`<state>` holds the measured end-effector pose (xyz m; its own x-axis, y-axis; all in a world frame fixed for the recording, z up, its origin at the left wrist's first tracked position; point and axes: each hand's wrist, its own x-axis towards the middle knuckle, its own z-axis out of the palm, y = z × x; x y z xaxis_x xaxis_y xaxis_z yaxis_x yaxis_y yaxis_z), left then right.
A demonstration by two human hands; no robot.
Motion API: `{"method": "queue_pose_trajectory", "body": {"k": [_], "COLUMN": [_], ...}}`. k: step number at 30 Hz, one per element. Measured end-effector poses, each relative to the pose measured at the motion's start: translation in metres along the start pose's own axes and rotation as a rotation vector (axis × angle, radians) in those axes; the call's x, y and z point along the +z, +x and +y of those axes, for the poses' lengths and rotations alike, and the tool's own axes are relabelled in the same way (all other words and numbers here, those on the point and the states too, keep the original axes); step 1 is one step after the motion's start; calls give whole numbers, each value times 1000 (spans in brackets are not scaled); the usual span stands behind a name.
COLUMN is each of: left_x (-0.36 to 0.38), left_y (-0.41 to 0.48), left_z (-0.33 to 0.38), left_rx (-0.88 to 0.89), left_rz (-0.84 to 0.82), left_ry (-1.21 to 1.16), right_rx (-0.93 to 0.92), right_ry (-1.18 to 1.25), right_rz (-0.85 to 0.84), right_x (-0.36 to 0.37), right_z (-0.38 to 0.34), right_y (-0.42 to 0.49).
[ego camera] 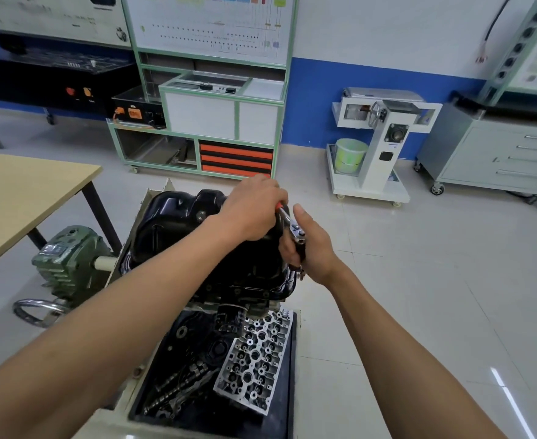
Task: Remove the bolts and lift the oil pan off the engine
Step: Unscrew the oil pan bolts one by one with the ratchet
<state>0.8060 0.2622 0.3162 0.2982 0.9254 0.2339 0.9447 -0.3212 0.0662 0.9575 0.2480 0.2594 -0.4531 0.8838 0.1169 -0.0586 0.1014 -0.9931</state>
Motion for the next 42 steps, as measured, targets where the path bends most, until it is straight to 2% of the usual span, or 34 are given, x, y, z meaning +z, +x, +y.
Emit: {"method": "queue_pose_trajectory", "body": {"k": [5,10,15,22,25,28,32,38,40,42], "left_x": [1,-17,-29,-31,-28,-17,2,7,7,7], "left_y": [-53,-103,-116,-93,-76,-52,-20,8,-5,-25], "left_z": [8,25,38,30,13,-5,-14,-5,-3,2], "left_rx": [-161,-159,-106,-97,-74,-114,-57,21,-14,-83], "left_rz": [134,-26,-191,-161,-150,-110,-92,-5,12,50], "left_ry": [-70,-124,-155,-90,-92,-76,-20,-29,-38,-54], "right_rx": [-3,88,101,-94,-111,-138,-227,-117,-115,-128], "right_ry": [79,185,184,74,23,-40,-81,-117,-132,-90], "right_rz": [222,516,615,695,643,471,243,37,29,161], "right_x": [-5,8,17,31,24,27,38,15,10,9], "right_z": [9,13,11,17,13,16,20,6,6,7], "right_y": [-1,1,0,-19,-21,-22,-22,-13,-14,-14]}}
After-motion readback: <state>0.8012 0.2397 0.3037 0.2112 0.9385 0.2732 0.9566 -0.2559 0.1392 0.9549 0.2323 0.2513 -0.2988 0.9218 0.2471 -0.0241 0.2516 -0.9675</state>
